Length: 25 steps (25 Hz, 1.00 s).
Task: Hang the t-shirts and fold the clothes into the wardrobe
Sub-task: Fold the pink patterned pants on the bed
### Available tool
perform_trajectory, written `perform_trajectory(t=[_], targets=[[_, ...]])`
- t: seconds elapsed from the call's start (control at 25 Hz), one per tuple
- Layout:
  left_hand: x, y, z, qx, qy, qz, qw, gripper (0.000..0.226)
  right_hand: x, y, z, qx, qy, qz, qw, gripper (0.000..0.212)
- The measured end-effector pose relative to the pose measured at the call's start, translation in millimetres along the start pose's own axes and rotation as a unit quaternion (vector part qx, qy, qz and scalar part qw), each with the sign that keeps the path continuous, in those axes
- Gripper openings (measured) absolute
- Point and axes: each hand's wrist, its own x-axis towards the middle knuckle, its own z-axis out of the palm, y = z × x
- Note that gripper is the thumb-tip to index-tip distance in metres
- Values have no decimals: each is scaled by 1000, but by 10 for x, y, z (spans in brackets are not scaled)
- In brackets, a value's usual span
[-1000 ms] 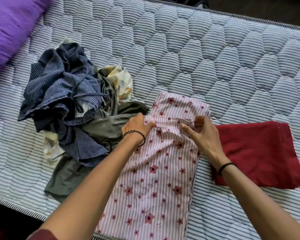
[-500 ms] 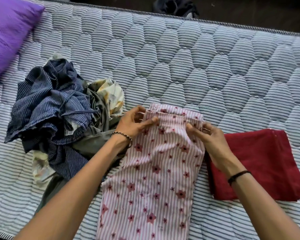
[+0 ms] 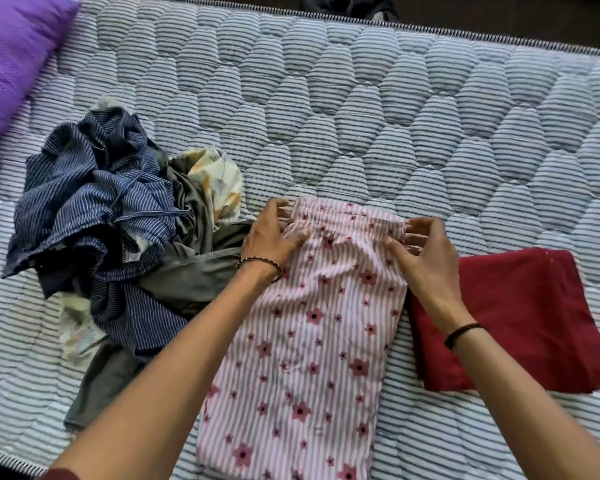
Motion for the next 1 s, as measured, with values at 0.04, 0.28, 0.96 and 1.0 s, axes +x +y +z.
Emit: perform_trajectory(t=[0.04,0.28,0.96,1.0], targets=[[-56,-24,23,59,36,59,996,49,-20,6,4,-38,42,-49,997,40],[-420,16,118,286,-128,220,924,37,-263,86,282,-163,-90,-255,949,16],[-1589,-666,134,343,-107,249,899,46,-1141,370,406,-218,-178,-361,889,13],[-1668,-703,122,326,-92,248,907,41,-1235,373,409,-232,-197,-378,875,12]])
